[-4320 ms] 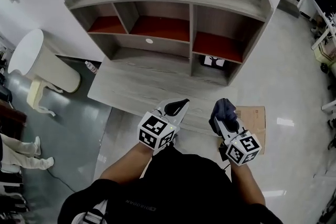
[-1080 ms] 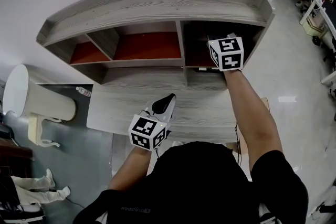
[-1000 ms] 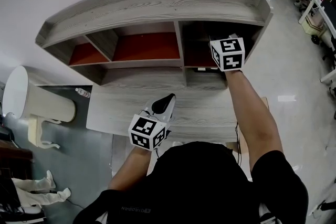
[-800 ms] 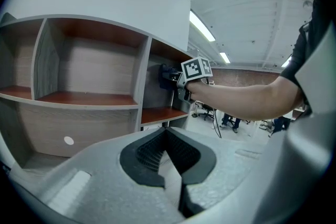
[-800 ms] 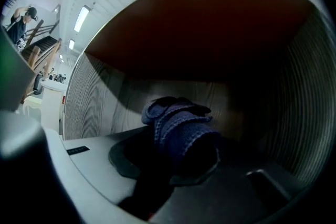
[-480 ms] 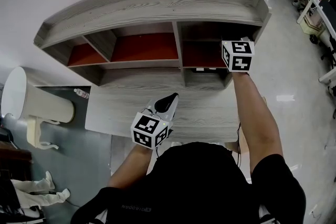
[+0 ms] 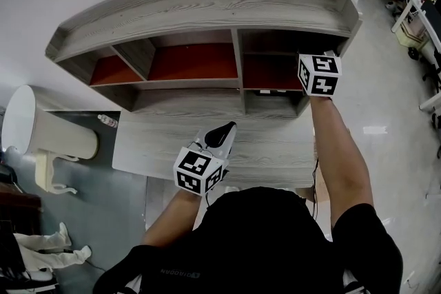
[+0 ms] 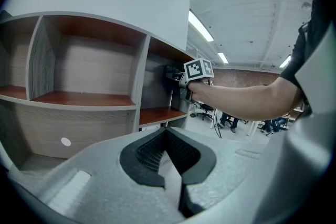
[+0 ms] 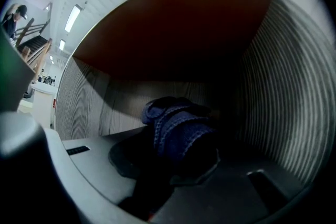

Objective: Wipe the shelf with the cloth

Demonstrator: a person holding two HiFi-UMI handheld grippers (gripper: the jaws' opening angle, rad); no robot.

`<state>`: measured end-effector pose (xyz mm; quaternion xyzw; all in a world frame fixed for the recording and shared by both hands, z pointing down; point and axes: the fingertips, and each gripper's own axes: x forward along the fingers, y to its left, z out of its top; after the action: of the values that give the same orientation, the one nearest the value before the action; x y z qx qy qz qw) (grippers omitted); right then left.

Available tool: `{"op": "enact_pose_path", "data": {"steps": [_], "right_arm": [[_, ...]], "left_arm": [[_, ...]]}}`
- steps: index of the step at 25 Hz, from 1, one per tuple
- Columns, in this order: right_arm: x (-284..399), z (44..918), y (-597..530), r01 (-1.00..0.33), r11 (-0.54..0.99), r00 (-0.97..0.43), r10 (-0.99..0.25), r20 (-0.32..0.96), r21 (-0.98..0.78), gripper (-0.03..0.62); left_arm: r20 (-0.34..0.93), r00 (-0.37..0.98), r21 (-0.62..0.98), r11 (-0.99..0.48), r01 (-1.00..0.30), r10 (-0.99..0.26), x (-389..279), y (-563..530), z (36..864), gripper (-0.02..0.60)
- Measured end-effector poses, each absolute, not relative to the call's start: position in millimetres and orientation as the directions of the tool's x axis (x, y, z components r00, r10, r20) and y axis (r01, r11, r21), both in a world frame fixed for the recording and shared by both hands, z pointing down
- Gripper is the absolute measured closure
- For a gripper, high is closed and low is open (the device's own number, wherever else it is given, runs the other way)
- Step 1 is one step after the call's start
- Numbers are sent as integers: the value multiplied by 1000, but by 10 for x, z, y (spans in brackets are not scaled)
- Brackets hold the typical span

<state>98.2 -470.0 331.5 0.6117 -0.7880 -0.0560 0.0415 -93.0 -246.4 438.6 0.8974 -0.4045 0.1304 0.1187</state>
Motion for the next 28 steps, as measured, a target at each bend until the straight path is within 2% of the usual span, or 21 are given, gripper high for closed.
{"op": "enact_pose_path", "data": {"steps": [8,17,28], "right_arm": [[708,3347,-4509,-929,371,-370,-926,-72,7,499],[-170,3825,-4435,-844,534,-533,-845,42,47,499],[-463,4198,-4594,-822,565,-554,-822,134,70,499]], "left_arm": [[311,630,111,-631,-768,-711,-969,-2486,4326,574],[319,606,139,-597,-791,-729,-1125,-2467,4402,574],[345,547,150,-531,-834,-762,-1387,-2404,4509,574]]}}
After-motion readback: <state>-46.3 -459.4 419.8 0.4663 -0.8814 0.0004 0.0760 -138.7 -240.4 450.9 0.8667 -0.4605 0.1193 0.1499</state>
